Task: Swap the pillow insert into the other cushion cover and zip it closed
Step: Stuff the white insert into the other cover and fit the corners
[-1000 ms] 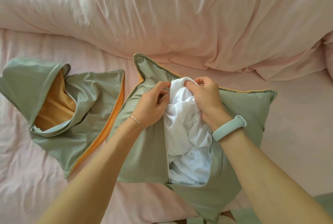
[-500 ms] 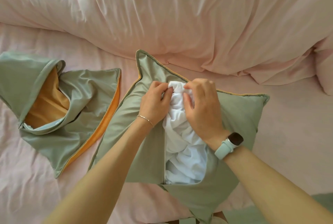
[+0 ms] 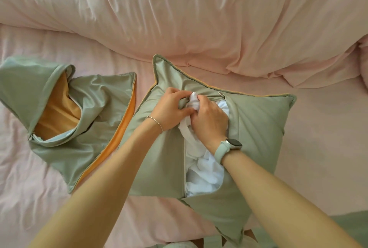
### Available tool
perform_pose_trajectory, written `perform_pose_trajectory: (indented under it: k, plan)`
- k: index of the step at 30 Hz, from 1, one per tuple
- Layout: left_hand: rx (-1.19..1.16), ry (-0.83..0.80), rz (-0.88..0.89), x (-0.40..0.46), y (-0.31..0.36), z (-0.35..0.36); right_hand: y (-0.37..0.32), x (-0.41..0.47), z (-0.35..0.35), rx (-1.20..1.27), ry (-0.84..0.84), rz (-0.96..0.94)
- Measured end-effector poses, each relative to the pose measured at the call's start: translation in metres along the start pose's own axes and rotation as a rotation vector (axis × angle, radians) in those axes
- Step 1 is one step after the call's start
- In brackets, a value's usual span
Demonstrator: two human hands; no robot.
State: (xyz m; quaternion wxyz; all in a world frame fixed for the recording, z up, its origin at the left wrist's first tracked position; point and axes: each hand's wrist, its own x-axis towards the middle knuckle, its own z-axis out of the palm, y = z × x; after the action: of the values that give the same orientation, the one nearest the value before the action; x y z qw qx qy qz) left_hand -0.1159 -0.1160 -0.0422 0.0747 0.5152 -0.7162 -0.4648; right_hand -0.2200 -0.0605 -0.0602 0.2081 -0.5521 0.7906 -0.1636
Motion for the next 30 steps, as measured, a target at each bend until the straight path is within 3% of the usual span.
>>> perform_pose_trajectory:
  k: [4, 9, 14, 18, 23, 26, 30]
  plan:
    - [0.058, 0.132, -0.042, -0.002, -0.01, -0.003, 0.012, 0.017, -0.012, 0.143, -0.147, 0.031]
    - [0.128, 0.247, -0.028, -0.003, -0.005, 0.003, 0.028, 0.018, -0.021, 0.379, -0.332, -0.07]
    - [0.083, 0.376, -0.1, 0.001, -0.004, 0.002, 0.034, 0.006, -0.028, 0.421, -0.198, -0.224]
    - [0.213, 0.449, -0.012, -0.003, -0.012, 0.006, 0.039, -0.007, -0.039, 0.365, -0.187, -0.383]
    - [0.353, 0.48, 0.184, -0.01, -0.017, 0.016, 0.029, -0.007, -0.045, 0.335, -0.196, -0.169]
    - [0.266, 0.481, 0.113, -0.008, -0.017, 0.013, 0.012, -0.004, -0.043, 0.193, -0.2, -0.049]
    - [-0.052, 0.463, -0.032, -0.007, -0.01, 0.015, -0.001, -0.007, -0.034, -0.175, -0.202, -0.093]
